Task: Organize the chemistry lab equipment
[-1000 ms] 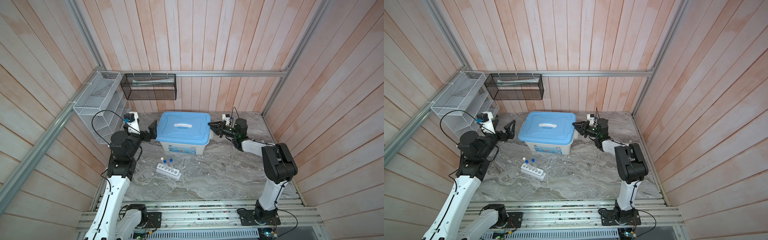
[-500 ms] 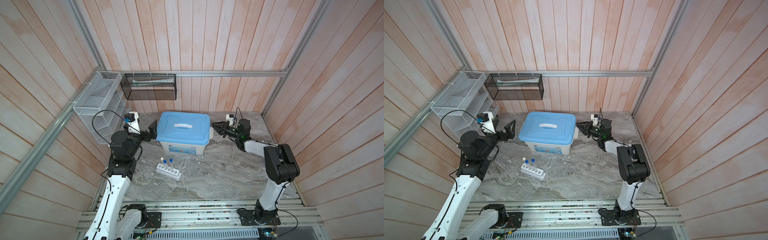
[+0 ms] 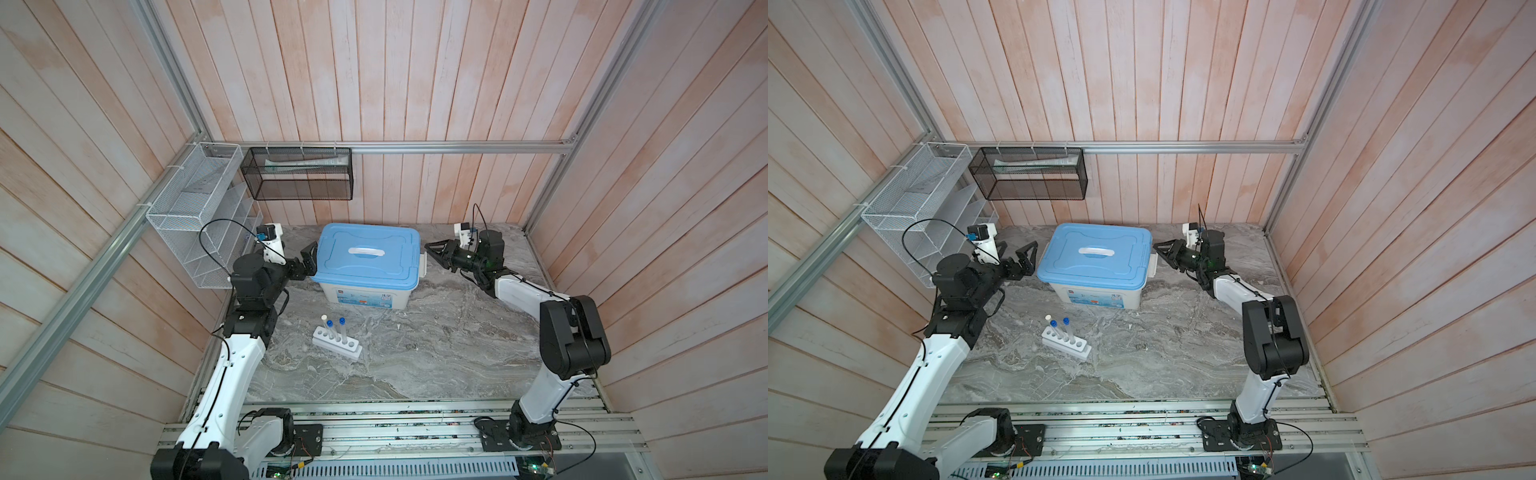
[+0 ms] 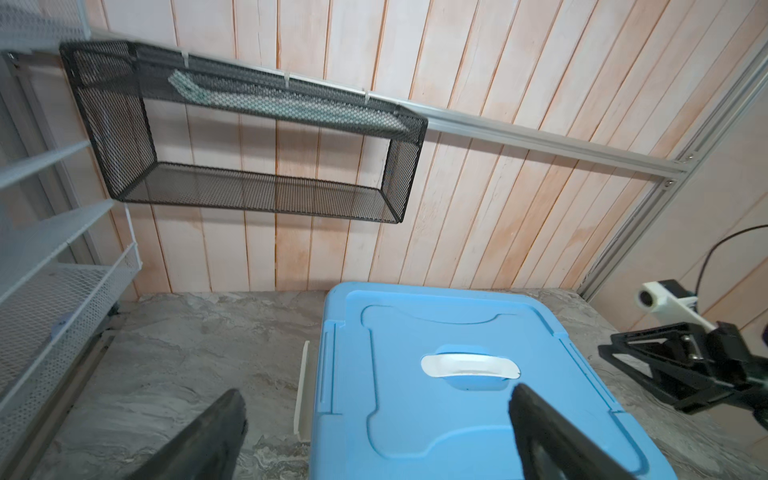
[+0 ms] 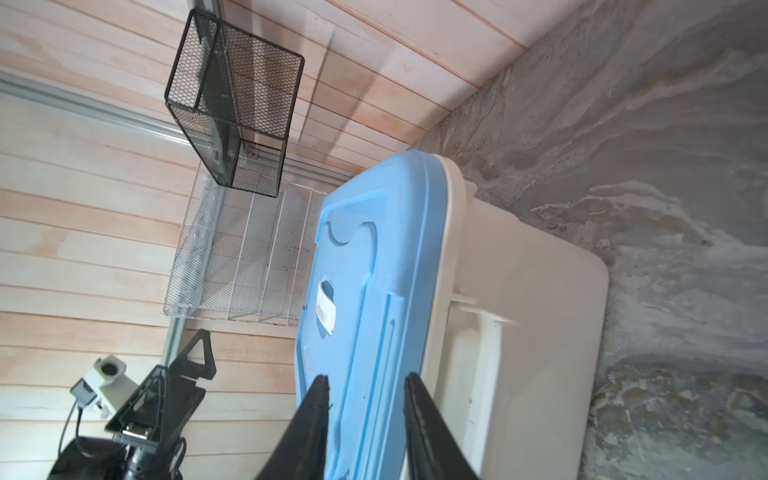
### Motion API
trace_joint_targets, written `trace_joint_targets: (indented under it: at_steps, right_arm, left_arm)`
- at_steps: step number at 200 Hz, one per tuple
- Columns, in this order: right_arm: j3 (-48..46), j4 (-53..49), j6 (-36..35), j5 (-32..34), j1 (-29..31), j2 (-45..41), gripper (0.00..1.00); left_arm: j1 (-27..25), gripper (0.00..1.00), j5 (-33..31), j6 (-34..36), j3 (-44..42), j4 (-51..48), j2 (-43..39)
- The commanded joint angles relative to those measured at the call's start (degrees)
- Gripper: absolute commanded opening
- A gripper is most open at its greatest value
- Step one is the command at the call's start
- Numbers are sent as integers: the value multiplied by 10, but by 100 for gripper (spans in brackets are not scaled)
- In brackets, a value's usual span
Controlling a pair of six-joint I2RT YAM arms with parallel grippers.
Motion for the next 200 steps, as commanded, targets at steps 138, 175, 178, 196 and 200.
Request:
trace_joint_targets:
  at_steps: [138,175,178,196,200]
  right_arm:
    - [44,-218,-214,98,23,-52,58]
    - [67,-251,-233,128,29,-35,58]
    - [67,-252,-234,129,29,-34,58]
    - [69,-249,-231,125,30,-30,58]
    - [69,-249,-231,126,30,-30,58]
  left_arm:
    - [8,99,36,-61,78,5,175]
    - [8,99,67,-73,94,7,212]
    - [8,98,69,-73,93,9,214]
    - [8,98,81,-81,84,25,224]
    - [8,98,84,-83,82,27,226]
